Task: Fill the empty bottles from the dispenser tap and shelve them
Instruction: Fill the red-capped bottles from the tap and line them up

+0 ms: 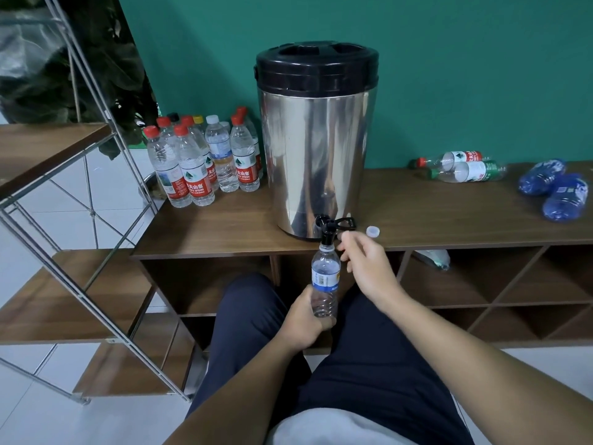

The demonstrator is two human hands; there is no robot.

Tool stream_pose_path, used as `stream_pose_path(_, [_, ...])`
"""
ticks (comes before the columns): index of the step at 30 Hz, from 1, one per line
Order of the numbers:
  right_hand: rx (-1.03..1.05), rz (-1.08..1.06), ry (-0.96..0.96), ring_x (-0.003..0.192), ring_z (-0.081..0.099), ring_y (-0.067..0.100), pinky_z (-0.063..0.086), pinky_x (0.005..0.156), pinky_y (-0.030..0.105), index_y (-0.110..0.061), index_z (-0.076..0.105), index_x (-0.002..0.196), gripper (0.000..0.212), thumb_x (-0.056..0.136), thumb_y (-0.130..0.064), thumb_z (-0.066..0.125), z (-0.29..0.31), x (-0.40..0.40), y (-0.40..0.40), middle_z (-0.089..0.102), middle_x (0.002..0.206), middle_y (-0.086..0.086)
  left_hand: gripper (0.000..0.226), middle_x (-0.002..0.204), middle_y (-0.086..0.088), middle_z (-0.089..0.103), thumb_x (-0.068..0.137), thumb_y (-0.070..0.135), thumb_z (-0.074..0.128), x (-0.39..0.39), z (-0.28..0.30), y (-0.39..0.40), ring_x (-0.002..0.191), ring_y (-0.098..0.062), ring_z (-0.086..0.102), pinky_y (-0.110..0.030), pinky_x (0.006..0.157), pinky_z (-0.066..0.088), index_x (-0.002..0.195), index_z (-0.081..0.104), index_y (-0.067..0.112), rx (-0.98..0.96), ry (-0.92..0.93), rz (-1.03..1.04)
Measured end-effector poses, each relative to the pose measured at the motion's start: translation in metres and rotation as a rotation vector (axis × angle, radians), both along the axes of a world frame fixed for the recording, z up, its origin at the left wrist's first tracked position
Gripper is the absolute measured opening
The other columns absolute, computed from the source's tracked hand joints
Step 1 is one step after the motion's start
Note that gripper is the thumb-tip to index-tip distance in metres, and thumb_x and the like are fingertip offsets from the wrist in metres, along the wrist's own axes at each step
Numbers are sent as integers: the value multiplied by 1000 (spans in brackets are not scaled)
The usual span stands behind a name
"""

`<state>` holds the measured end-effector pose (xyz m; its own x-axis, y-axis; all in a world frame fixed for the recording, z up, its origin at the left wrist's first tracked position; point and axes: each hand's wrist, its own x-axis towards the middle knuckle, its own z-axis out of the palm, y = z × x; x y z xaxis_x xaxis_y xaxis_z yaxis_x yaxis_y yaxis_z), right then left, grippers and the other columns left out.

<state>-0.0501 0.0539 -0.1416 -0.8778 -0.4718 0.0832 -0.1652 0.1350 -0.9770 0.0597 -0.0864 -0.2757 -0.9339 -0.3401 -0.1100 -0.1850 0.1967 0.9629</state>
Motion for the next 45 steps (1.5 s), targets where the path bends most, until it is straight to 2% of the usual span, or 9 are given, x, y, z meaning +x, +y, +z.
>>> stream_pose_path(3, [49, -7, 24, 104, 69, -2, 56, 96, 29, -37, 74, 117, 26, 103, -57, 65, -31, 18, 4, 76, 112, -16, 69, 129, 0, 78, 79, 10, 93, 1, 2, 1, 118, -17, 77, -44, 110, 61, 138, 63, 26, 3, 10, -10])
stream_pose_path(5, [90, 9, 9, 109, 70, -3, 58, 98, 29, -37, 73, 121, 26, 101, -53, 71, -52, 30, 4, 77, 117, -14, 70, 126, 3, 80, 76, 17, 95, 3, 2, 0, 116, -17, 79, -47, 108, 62, 137, 64, 28, -4, 2, 8])
stream_pose_path(9, [104, 99, -119, 110, 76, 4, 63, 101, 41, -36, 73, 123, 35, 92, -50, 80, -89, 43, 5, 81, 114, -12, 64, 122, 8, 82, 77, 12, 95, 6, 2, -1, 111, -10, 80, -42, 101, 65, 133, 67, 27, -46, -4, 46])
stream_pose_path(13, [91, 144, -118, 119, 74, 3, 62, 105, 39, -34, 71, 129, 38, 94, -26, 85, -94, 43, 3, 80, 121, -13, 54, 115, 9, 82, 81, 4, 94, 10, 1, -3, 103, -10, 80, -32, 93, 64, 125, 72, 24, -62, 5, 73])
stream_pose_path(21, [48, 118, -124, 117, 74, 3, 61, 107, 39, -25, 75, 125, 33, 98, -7, 81, -98, 43, 7, 82, 117, -12, 57, 123, 9, 82, 81, 17, 98, 14, 7, 1, 114, -12, 79, -44, 102, 65, 132, 72, 28, -29, 43, 65])
stream_pose_path(27, [65, 179, -160, 125, 70, 1, 59, 111, 40, -26, 72, 133, 40, 98, -9, 81, -101, 42, 8, 79, 126, -15, 58, 124, 7, 81, 82, 13, 97, 21, 9, -2, 117, -15, 78, -51, 101, 66, 133, 73, 26, -14, 64, 82])
stream_pose_path(32, [63, 171, -166, 123, 73, 8, 58, 113, 44, -25, 72, 131, 41, 96, -5, 83, -107, 41, 9, 79, 125, -10, 63, 130, 6, 81, 84, 11, 96, 24, 11, -2, 124, -15, 76, -51, 109, 62, 140, 72, 27, 2, 73, 57])
stream_pose_path(38, [62, 163, -124, 123, 72, 6, 57, 113, 40, -26, 72, 133, 42, 97, -7, 83, -112, 41, 9, 79, 126, -10, 66, 135, 4, 78, 86, 13, 95, 25, 13, -2, 130, -19, 73, -55, 114, 59, 144, 70, 30, 3, 72, 28])
stream_pose_path(45, [82, 161, -94, 125, 72, 5, 58, 112, 40, -28, 71, 134, 42, 98, -10, 81, -114, 41, 10, 79, 127, -11, 60, 134, 8, 79, 91, 9, 92, 26, 14, 1, 130, -13, 72, -49, 114, 59, 143, 70, 29, 0, 71, 17])
